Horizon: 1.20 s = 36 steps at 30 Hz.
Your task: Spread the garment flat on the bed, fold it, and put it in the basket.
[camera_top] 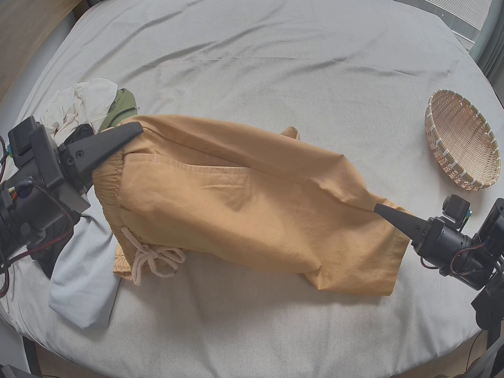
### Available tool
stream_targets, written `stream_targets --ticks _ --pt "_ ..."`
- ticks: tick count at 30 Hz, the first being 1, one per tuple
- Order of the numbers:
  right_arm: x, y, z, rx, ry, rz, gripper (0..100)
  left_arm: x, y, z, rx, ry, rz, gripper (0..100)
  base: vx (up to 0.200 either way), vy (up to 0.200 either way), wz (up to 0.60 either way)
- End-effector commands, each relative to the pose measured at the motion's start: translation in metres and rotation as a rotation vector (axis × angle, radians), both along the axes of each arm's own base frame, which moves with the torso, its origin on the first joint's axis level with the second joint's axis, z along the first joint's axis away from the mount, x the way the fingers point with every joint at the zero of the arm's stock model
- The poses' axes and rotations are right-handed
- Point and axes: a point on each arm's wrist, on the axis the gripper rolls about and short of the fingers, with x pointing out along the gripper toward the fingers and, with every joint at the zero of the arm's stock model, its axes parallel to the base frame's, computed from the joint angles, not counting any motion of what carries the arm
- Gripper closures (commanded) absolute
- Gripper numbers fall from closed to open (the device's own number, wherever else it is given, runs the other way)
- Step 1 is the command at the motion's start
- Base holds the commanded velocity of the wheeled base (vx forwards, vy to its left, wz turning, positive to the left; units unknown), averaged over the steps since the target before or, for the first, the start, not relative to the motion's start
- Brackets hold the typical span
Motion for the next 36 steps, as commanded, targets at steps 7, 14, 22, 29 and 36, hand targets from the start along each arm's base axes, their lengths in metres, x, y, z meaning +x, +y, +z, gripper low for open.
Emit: stream_targets --ticks 7,14,22,29,36 --pt "0.005 0.003 -0.002 -0.002 0.007 0.005 100 0.000 0.000 0.000 0.000 0.001 0.001 100 0.000 0.000 0.00" --pt "0.004 0.001 0.001 0.003 -0.003 -0.006 100 -0.002 0.001 0.000 -0.001 -0.003 0.001 100 0.000 0.000 0.00" --pt "-0.020 -0.005 0.028 0.047 -0.127 -0.002 100 -0.021 0.007 0.008 -0.025 -0.054 -0.020 100 0.000 0.000 0.00" --pt "-0.049 -0.020 0.061 0.108 -0.269 -0.060 100 -0.045 0.005 0.025 -0.024 -0.189 -0.093 100 0.000 0.000 0.00" --pt "-0.080 -0.035 0.106 0.099 -0.330 -0.099 100 -0.043 0.005 0.045 0.009 -0.313 -0.062 100 0.000 0.000 0.00"
